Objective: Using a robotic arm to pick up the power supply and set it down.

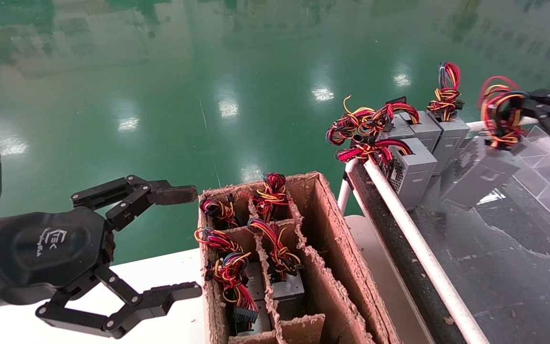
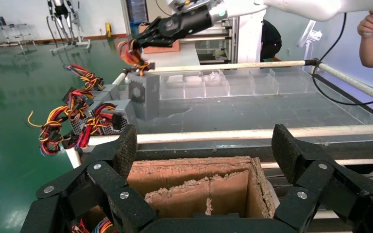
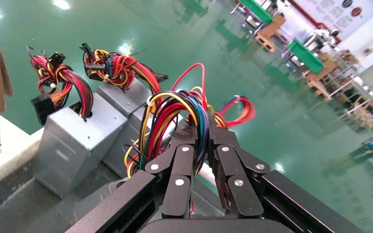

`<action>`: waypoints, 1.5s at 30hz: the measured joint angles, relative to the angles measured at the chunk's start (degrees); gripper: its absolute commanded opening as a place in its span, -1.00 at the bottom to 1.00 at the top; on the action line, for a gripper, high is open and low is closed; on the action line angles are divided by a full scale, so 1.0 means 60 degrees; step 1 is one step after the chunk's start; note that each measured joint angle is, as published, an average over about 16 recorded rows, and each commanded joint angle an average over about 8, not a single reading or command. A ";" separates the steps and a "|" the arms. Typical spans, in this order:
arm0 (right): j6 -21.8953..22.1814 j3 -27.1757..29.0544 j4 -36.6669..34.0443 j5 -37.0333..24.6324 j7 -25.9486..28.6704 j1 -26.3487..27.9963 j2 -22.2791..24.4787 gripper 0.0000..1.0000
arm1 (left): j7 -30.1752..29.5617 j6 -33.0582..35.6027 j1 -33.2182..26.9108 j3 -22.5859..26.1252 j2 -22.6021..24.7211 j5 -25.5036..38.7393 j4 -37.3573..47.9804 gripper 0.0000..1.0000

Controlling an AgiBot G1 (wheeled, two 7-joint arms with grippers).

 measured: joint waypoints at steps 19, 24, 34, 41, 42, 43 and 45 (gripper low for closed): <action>0.0588 -0.0545 -0.2371 -0.0830 -0.1365 0.1435 -0.1736 0.14 | 0.0000 0.0000 0.0000 0.0000 0.0000 0.0000 0.0000 1.00; 0.0581 -0.0573 -0.2709 -0.0871 -0.1552 0.1592 -0.1879 1.00 | 0.0000 0.0000 0.0000 0.0001 0.0000 0.0000 0.0000 1.00; 0.0425 -0.0621 -0.3134 -0.0940 -0.1735 0.1819 -0.1934 1.00 | 0.0000 0.0000 0.0000 0.0001 0.0000 -0.0001 0.0000 1.00; 0.0370 -0.0717 -0.3336 -0.1077 -0.1686 0.1949 -0.1927 1.00 | 0.0000 0.0000 0.0000 0.0001 0.0000 -0.0001 0.0000 1.00; 0.0367 -0.0741 -0.3363 -0.1111 -0.1660 0.1970 -0.1928 1.00 | 0.0000 0.0000 0.0000 0.0001 0.0000 -0.0001 0.0000 1.00; 0.0365 -0.0768 -0.3389 -0.1149 -0.1631 0.1990 -0.1931 1.00 | 0.0000 0.0000 0.0000 0.0001 0.0000 -0.0001 0.0000 1.00; 0.0366 -0.0828 -0.3438 -0.1235 -0.1563 0.2033 -0.1939 1.00 | 0.0000 0.0000 0.0000 0.0001 0.0000 -0.0001 0.0000 1.00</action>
